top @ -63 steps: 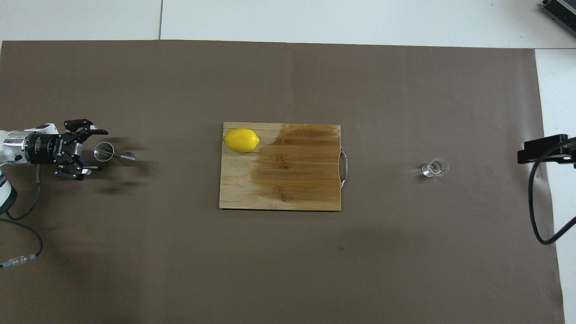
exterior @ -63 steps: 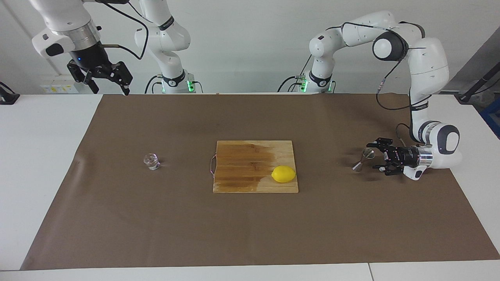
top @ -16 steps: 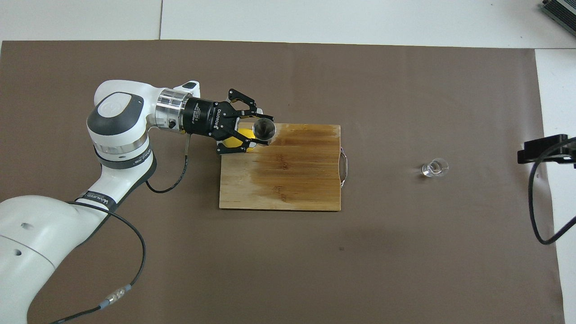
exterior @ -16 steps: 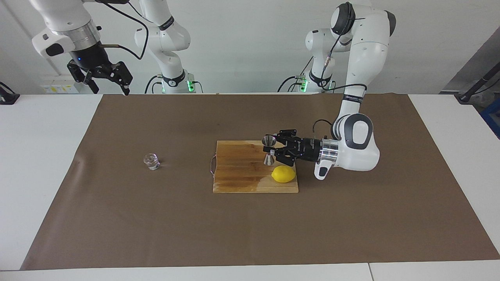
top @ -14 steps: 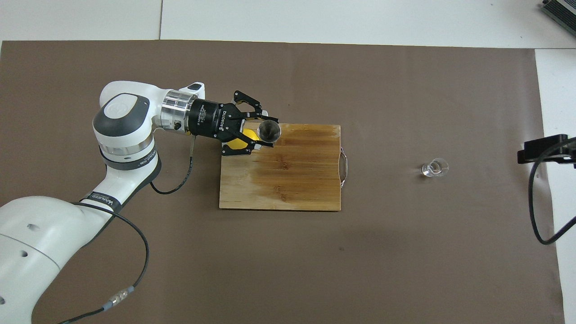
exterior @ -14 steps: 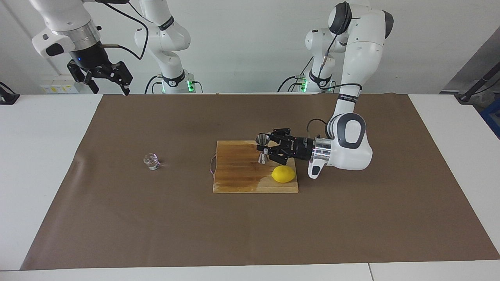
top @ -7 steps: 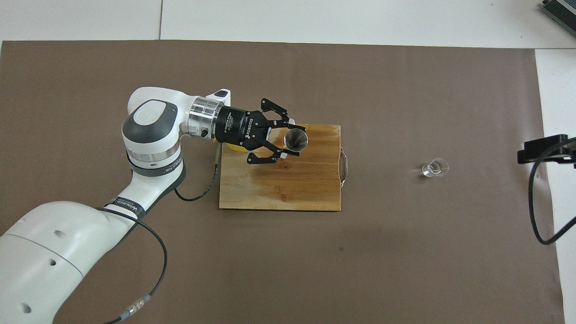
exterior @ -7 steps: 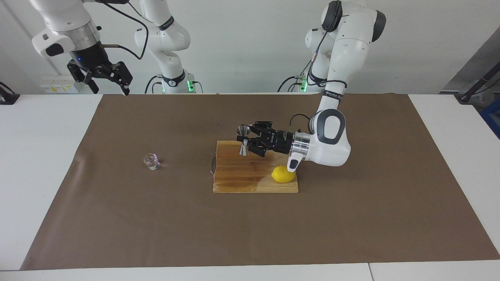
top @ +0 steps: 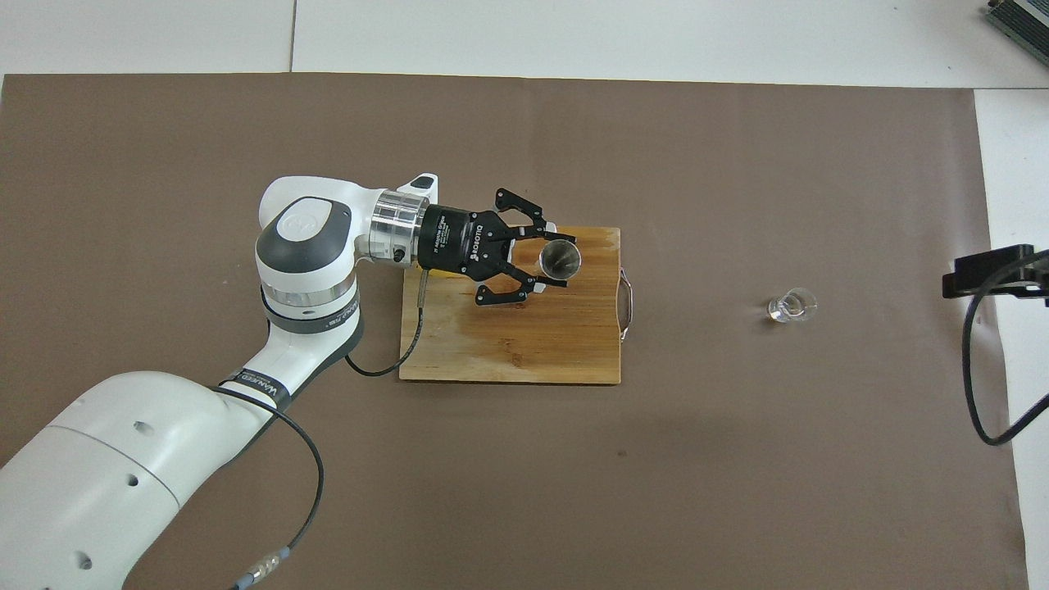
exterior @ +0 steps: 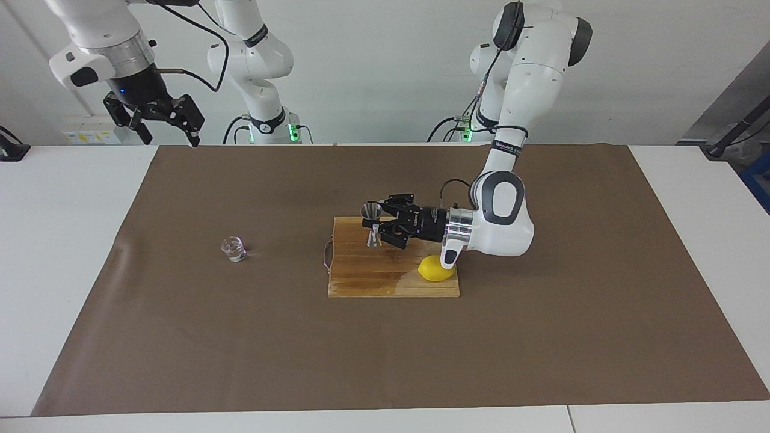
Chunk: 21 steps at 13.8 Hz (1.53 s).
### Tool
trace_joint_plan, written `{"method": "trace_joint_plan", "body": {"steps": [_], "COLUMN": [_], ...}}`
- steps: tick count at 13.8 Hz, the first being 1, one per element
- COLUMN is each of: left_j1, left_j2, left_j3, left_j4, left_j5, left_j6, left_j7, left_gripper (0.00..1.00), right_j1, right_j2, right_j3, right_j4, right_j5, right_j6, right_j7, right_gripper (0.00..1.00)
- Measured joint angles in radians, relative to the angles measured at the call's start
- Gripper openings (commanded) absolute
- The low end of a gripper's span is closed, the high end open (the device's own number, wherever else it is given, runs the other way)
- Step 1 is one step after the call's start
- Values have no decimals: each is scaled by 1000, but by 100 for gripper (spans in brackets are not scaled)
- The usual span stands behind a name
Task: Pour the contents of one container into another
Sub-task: 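Lower the metal cup onto the board and open the left gripper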
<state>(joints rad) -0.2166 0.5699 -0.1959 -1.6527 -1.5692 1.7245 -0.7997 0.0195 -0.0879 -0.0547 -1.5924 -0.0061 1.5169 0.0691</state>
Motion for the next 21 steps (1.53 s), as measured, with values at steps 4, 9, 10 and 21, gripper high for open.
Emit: {"method": "trace_joint_plan", "body": {"steps": [4, 9, 10, 21], "left_j1": [-24, -63, -70, -130], "left_j2": [40, 85, 89, 129], "left_j3": [3, 7, 7, 37], "left_j4": [2, 18, 22, 66], "left_j5": [-2, -5, -5, -8], "left_j6": [20, 53, 58, 128], "left_j7": [53, 85, 86, 86], "left_gripper": [25, 24, 24, 23], "right_j1": [0, 0, 0, 0], "right_j2": [0, 0, 0, 0], "right_j3": [0, 0, 0, 0], "right_j4": [0, 0, 0, 0], "right_j5": [0, 0, 0, 0], "right_j6": [0, 0, 0, 0], "right_j7": [0, 0, 0, 0], "right_gripper": [100, 100, 100, 100]}}
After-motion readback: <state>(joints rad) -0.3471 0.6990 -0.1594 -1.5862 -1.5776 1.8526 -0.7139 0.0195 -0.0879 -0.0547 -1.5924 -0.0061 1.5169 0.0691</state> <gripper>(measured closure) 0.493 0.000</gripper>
